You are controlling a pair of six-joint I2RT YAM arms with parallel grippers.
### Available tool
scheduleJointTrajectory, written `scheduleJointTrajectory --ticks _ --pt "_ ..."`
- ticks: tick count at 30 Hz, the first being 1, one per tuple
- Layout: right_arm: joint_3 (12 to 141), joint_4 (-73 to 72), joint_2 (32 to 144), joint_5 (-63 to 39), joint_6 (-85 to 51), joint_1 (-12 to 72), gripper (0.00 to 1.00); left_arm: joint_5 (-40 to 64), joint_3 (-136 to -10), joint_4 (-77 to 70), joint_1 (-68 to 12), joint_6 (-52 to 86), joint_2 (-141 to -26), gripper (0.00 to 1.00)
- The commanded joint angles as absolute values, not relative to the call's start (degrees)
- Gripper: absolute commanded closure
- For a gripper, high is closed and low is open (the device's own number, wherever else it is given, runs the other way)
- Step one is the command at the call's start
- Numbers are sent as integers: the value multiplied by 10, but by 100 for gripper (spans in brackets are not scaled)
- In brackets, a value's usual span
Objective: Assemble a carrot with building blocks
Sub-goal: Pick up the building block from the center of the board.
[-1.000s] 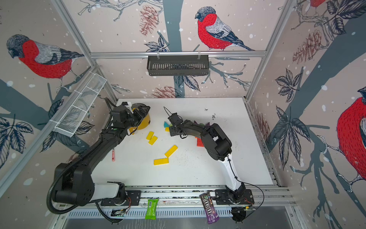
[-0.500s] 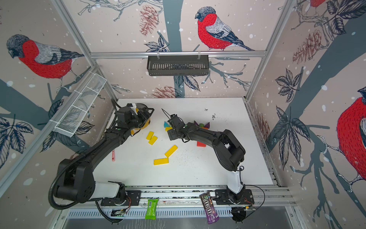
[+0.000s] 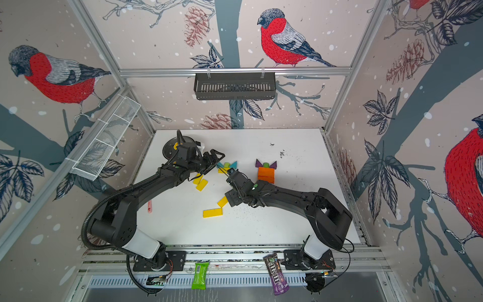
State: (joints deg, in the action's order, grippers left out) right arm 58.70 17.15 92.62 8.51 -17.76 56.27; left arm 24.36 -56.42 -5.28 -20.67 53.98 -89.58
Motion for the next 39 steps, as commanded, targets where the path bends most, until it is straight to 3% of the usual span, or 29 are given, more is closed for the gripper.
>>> scheduleJointTrajectory --ticks 1,4,20,23,31,39 --pt "605 155 956 56 -145 581 5 243 -569 -42 -194 528 -890 9" --pt "633 159 1000 47 -132 587 0 239 -568 -41 -173 529 -884 9" --pt "670 143 1095 67 -123 591 1 232 -569 -45 -154 530 -875 9" --pt "675 140 1104 72 -125 588 2 231 -569 -44 -154 528 -875 9" --pt "671 138 1088 95 -143 581 20 225 -569 -39 -150 523 -869 9" --pt "714 157 1089 149 -252 542 25 208 -569 -33 -131 515 -847 9"
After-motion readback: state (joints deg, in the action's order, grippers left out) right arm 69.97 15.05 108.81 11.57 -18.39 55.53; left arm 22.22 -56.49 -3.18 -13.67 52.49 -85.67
